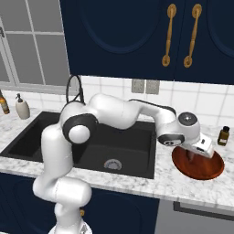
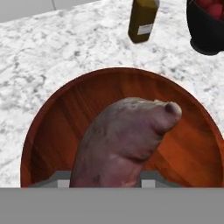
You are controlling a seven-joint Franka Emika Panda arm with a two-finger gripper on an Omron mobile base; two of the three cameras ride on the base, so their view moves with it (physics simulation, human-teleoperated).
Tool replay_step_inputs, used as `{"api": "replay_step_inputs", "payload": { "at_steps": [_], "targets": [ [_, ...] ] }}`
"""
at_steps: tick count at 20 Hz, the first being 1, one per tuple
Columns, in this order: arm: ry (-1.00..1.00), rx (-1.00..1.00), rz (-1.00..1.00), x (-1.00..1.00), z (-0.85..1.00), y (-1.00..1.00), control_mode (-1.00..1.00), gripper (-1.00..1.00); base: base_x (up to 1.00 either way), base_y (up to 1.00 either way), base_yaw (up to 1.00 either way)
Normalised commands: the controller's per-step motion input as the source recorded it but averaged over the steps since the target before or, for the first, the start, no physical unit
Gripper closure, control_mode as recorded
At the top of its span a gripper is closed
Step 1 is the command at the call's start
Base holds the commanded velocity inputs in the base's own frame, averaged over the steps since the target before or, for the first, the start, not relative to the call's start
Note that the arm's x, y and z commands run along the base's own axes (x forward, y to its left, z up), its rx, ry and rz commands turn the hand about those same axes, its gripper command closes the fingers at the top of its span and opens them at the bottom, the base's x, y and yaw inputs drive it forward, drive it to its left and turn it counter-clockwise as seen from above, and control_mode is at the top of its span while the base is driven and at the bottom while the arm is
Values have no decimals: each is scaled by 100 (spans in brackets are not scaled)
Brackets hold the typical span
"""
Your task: Pick the potato from the sink and place it in the bowl. Then pick the bowl and place it in the microwave. Then close the microwave door and press the start button.
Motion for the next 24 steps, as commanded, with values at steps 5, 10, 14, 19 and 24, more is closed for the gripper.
{"api": "replay_step_inputs", "payload": {
  "at_steps": [5, 10, 14, 19, 24],
  "targets": [
    [0, 3, 0, 0, -12, -38, -100, 100, 0, 0, 0],
    [1, 0, 0, 9, -44, 0, -100, 100, 0, 0, 0],
    [2, 0, 0, 15, -40, -5, -100, 100, 0, 0, 0],
    [6, 0, 0, 10, -39, -6, -100, -100, 0, 0, 0],
    [6, 0, 0, 19, -37, 0, -100, -100, 0, 0, 0]
  ]
}}
